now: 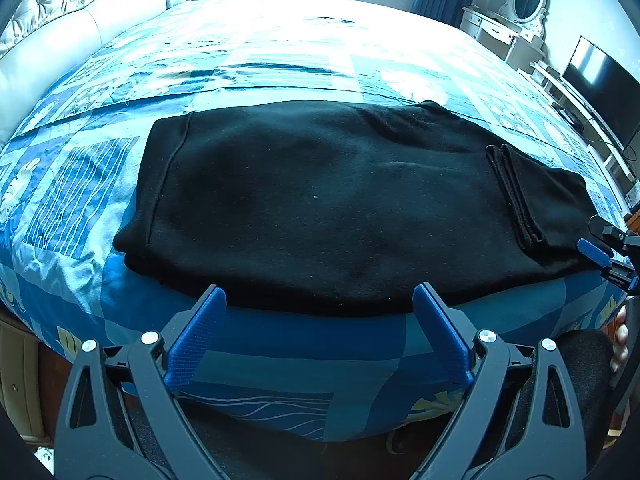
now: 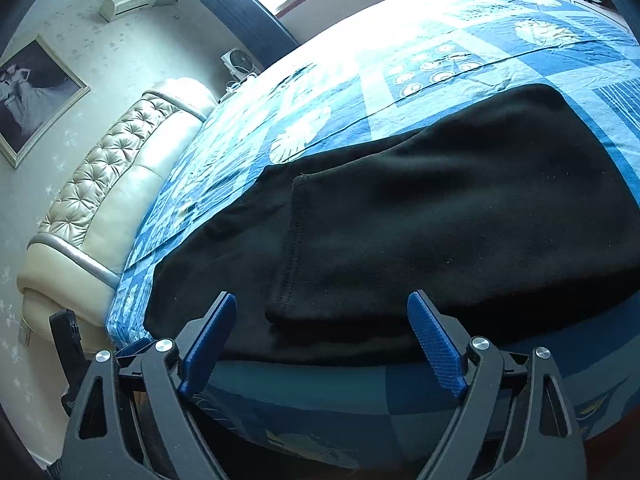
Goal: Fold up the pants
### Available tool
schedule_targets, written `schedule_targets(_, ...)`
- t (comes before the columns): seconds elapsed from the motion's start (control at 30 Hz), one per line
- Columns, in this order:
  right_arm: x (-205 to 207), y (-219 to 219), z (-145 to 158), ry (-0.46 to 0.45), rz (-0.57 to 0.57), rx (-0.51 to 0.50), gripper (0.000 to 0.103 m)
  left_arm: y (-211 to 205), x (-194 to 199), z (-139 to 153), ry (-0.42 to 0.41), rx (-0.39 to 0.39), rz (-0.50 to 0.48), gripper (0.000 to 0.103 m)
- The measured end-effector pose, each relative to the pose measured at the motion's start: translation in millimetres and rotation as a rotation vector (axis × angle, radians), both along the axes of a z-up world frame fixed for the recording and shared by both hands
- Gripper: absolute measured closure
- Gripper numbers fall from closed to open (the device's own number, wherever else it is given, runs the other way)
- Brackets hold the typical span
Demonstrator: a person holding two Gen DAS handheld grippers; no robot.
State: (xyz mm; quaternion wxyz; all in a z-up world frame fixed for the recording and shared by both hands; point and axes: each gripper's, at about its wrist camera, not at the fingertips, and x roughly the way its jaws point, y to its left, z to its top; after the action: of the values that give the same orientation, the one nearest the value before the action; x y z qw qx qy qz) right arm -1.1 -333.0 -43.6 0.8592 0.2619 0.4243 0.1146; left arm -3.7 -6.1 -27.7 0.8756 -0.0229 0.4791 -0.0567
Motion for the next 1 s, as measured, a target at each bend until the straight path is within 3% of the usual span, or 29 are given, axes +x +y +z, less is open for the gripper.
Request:
schedule_targets(0.1,-2.3,1.6,-0.9,-0.010,0.012,-0.030,0.017,2.0,0.6,0.1,0.000,0.000,0.006,0.009)
schedule_targets(0.23,-3.0,-3.2,-3.5,-0.009,-0.013,0.009,0.017,11.2,5.9,6.6,0.005,-0.040,-0.012,0.009)
schedule_targets(0.4,-3.3,-5.2,-5.0,-0.006,-0.046,0.063,0.017,59.4,27.4,31.0,-0.043,-0.236,-0.006,0.009)
schedule_targets(0.53,-3.6,-3.8,-4.8,-0.006,-0.047,0.061,0.017,108.0,73.8,34.7,-0.051,-0.354,-0.025,0.009)
schedule_targets(0.7,-2.9,0.9,-5.4,0.000,-0.037,0.060,0.017,144.3,140.5,25.3,-0.047,-0.364,-0.052,0.009)
schedule_targets(0.8,-1.9,3.4,-6.4,-0.001,-0.032,0.050,0.016,158.0,173.5,5.7,0.002,-0.396,-0.083,0.009)
schedule_targets(0.93,-0.8,3.9,-8.5,0.005,-0.049,0.064,0.016,155.7,193.2,-25.6,0.102,-0.470,-0.195,0.009)
schedule_targets(1.0,-0.1,3.5,-9.5,0.008,-0.057,0.084,0.016,151.7,189.0,-32.8,0.096,-0.456,-0.239,0.009)
